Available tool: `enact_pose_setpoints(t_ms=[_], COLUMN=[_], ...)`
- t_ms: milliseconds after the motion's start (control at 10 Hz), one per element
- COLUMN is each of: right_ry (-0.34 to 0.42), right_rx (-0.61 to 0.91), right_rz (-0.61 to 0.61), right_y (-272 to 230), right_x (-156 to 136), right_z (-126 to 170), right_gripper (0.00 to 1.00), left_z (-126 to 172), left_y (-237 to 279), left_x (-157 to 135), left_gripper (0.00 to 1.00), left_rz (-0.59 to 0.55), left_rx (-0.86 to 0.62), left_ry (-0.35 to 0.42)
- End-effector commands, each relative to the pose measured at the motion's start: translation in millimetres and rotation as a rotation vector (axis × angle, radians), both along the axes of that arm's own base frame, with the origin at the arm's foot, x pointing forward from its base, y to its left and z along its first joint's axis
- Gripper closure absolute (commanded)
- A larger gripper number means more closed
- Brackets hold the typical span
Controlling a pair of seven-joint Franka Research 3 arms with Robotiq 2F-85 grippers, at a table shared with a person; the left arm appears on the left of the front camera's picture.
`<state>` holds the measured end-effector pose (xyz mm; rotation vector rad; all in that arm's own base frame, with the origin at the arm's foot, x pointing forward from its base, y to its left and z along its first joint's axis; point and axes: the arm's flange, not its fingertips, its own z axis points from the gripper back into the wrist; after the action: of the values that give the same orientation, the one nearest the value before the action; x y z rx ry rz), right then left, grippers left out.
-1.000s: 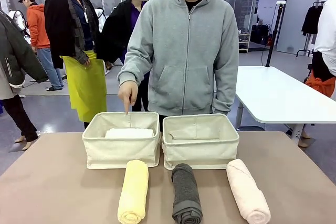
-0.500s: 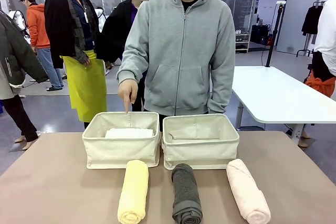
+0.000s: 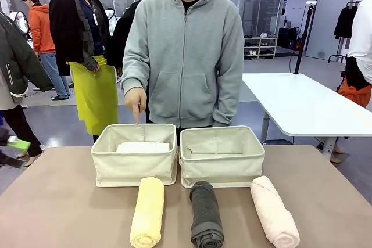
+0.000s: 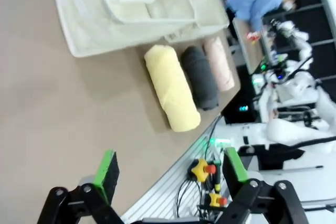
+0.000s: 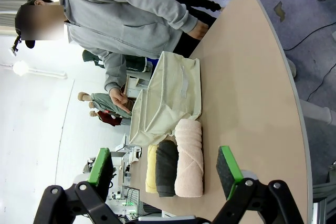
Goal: Divide the towels into two baskets.
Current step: Pick up one hotel-folded towel from the bottom of the table and place it in the Fabric basket indicated by the person.
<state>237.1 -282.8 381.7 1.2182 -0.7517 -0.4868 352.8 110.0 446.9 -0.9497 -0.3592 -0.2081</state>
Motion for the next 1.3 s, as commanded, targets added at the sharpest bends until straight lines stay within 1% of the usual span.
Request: enact_pose_setpoints(t_ms=[0,200,300,400,500,600,700,800,1100,1200], right_ry=[-0.011,-0.011,-0.011,-0.011,-0.011,-0.011,-0.011,-0.011,-0.011,-0.011], right_rx=[0.011,0.011,0.011,0.011,0.011,0.011,0.011,0.011,0.011,0.011], right_rz=[-0.010,-0.010,-0.010,-0.010,-0.010,-0.010,-0.010,-0.010,-0.010,-0.010], right_y=[0,0,0,0,0,0,0,0,0,0], right_x=[-1,-1,-1,-1,-1,-1,-1,-1,-1,-1], right_z=[5,5,5,5,5,5,5,5,5,5], right_gripper=[0.00,0.00,0.00,0.00,0.00,0.00,0.00,0.00,0.00,0.00], left_z=[13,13,9,4,-5,-16,-27,-39,-71,-81], left_y=[-56,-118,-143,-168,-188,-205,-223,-238,-271,-281], left_x=[11,31,35,33,32,31,29,30,27,26], left_gripper=[0.00,0.00,0.00,0.00,0.00,0.00,0.00,0.00,0.00,0.00], left_rz=[-0.056,-0.105,-0.087,-0.098,-0.089,-0.054,-0.047,-0.057,-0.011,-0.010], left_rx=[0.123,0.206,0.229,0.266,0.306,0.373,0.401,0.401,0.493,0.485], left_ry=[0.103,0.175,0.234,0.282,0.289,0.295,0.291,0.315,0.310,0.317])
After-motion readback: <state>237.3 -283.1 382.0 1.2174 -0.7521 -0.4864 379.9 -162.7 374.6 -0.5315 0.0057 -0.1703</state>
